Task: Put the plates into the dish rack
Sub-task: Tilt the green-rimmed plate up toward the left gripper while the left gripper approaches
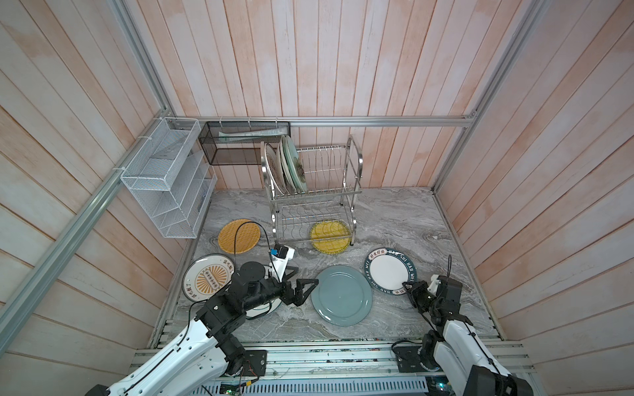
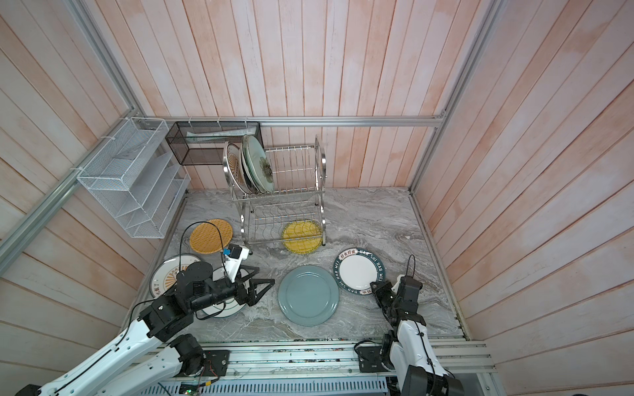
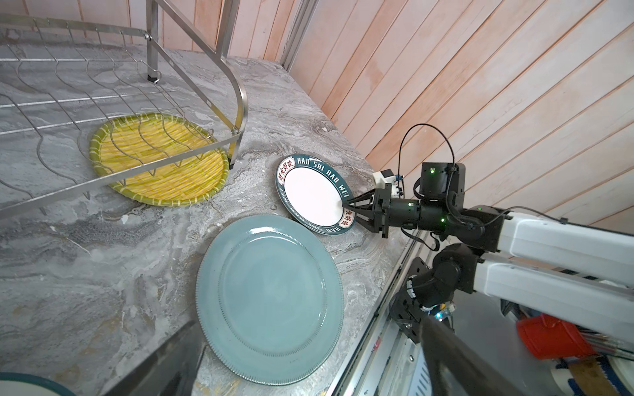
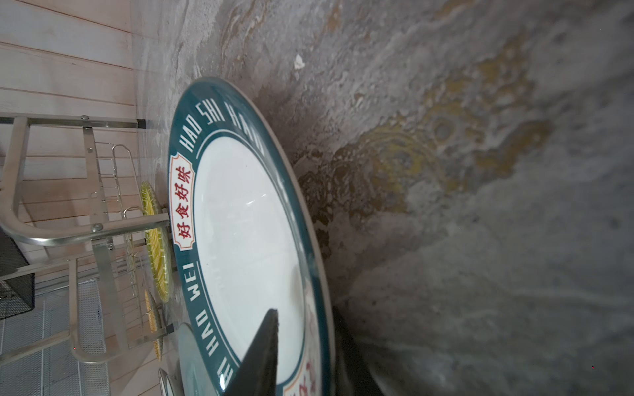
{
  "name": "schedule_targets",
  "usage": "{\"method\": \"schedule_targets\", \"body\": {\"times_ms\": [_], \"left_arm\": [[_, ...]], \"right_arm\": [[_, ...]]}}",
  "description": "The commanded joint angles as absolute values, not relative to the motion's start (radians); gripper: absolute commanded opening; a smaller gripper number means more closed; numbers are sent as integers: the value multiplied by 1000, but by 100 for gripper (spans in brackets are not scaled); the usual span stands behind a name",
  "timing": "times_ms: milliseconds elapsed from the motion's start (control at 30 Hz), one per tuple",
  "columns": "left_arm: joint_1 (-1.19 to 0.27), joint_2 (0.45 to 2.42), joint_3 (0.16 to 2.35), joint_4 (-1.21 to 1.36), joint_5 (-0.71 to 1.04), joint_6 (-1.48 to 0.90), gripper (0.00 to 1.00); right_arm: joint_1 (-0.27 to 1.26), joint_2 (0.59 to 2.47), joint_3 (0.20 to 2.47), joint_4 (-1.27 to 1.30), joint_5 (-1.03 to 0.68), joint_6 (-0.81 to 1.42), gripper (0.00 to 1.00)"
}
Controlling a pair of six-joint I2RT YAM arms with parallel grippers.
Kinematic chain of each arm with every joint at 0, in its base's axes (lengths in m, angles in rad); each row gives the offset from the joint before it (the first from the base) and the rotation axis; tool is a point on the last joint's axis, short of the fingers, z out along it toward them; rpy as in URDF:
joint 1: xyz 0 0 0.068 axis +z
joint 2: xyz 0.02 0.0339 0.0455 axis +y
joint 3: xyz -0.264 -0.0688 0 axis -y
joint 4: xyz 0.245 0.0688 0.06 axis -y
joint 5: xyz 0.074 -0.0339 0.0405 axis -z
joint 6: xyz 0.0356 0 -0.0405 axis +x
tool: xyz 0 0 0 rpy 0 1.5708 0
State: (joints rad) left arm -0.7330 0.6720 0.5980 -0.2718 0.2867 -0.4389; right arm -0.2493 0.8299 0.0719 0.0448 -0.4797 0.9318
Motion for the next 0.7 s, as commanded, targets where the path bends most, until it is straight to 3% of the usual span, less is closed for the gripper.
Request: {"method": "schedule_targets", "body": {"times_ms": [0, 133, 400, 667], "left_arm": [[-729, 636, 579, -206, 272, -515, 100], [-728, 611, 581, -210, 252, -543, 100], [-728, 597, 546, -121, 232, -690, 100], [-764, 696, 407, 212, 196, -917, 100]], "right_arm": [[-244, 849, 46, 67, -471, 946, 15], [-244, 866, 44, 109, -478, 953, 0], [-244, 799, 103, 68, -514, 918, 0], [-241, 704, 224, 45, -622, 966, 0]]}}
